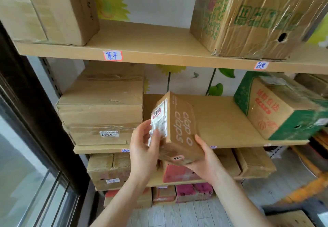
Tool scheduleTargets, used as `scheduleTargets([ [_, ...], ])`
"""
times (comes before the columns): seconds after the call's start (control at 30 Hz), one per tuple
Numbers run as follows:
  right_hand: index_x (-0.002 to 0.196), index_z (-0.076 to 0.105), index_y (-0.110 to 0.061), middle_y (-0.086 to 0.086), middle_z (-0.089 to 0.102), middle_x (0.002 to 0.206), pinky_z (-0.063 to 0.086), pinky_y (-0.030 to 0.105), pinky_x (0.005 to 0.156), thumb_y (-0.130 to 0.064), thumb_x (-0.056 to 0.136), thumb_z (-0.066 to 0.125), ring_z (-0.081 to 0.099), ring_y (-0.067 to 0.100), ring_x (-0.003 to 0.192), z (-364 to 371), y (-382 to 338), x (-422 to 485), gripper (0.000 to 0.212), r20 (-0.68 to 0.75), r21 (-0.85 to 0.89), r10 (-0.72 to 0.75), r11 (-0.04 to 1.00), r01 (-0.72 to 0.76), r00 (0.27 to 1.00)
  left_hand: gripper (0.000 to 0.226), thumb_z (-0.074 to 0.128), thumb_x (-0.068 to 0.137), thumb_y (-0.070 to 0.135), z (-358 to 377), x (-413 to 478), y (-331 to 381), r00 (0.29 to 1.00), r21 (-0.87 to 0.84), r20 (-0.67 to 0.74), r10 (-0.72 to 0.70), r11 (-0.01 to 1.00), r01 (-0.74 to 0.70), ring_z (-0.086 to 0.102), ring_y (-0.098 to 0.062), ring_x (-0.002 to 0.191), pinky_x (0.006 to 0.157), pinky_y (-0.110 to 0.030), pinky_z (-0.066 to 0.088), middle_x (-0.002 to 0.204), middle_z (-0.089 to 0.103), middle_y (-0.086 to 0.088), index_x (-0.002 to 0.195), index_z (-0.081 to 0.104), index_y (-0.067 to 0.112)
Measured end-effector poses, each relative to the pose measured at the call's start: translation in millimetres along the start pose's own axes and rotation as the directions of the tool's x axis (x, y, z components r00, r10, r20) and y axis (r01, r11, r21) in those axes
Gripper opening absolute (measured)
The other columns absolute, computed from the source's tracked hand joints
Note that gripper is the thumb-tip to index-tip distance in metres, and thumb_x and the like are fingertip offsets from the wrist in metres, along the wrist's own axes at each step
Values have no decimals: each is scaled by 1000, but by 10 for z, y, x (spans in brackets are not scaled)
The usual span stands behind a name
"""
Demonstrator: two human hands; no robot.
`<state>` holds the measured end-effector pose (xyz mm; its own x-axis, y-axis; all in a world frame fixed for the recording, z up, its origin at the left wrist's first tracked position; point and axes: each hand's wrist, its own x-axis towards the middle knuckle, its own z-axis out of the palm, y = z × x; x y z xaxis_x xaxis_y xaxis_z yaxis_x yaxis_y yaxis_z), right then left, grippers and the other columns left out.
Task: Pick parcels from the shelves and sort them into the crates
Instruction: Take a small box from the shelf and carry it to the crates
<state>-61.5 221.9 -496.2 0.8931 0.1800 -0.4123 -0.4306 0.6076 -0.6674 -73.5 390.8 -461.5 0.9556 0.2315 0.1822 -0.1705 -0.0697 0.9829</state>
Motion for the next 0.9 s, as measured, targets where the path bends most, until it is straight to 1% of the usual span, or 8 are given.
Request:
scheduleTargets([
  [0.13,129,55,-7,23,49,136,27,52,112,-37,63,81,39,39,131,122,272,-211,78,295,212,19,973,-85,955,63,59,78,51,-313,-28,66,903,-187,229,-363,894,407,61,-14,110,92,-26,48,121,63,1,129,50,15],
  [0.2,125,58,-5,24,49,136,23,52,114,-32,59,84,40,40,130,217,356,-255,76,350,216,10,972,-91,937,48,52,81,51,-391,-74,105,839,-273,365,-403,816,510,70,-17,95,75,-28,54,104,73,-1,115,61,19],
  [0.33,111,68,-4,23,59,125,52,51,88,-18,42,92,60,40,110,347,412,-267,74,305,196,-9,979,-53,952,31,40,96,40,-481,-116,93,849,-356,404,-342,796,490,72,-11,75,51,-19,52,87,76,2,98,66,24],
  [0.53,107,70,-4,22,63,119,53,52,85,-12,41,92,63,38,105,382,410,-288,70,291,159,3,986,-52,957,35,38,96,44,-556,-157,139,869,-371,374,-323,808,459,72,-13,81,57,-24,52,92,76,3,107,64,25],
  [0.63,126,58,-11,19,62,122,44,51,100,-9,78,69,58,35,116,289,386,-308,49,93,-80,-115,989,123,989,29,48,93,39,-506,-183,118,875,-340,376,-305,833,437,72,-12,83,63,-25,55,93,75,3,113,62,23],
  [0.73,122,59,-15,12,69,111,54,34,75,-4,92,48,66,25,101,115,357,-440,34,-175,-422,-346,872,248,922,37,55,90,31,-311,-309,67,851,-214,414,-323,874,436,68,-19,99,89,-42,54,110,70,-3,126,53,20],
  [0.8,117,62,-14,7,71,101,54,25,65,-11,94,47,69,13,85,-42,334,-534,27,-236,-448,-363,864,230,901,32,53,91,31,-121,-428,10,827,-172,457,-327,880,443,67,-20,101,93,-45,52,111,69,-3,122,54,23],
  [0.9,121,58,-22,4,65,118,51,37,91,-44,91,49,61,17,107,-365,283,-706,39,-321,-370,-265,919,137,909,30,52,91,33,242,-602,-54,790,-109,527,-313,898,427,67,-17,99,87,-37,54,111,69,0,120,55,27],
])
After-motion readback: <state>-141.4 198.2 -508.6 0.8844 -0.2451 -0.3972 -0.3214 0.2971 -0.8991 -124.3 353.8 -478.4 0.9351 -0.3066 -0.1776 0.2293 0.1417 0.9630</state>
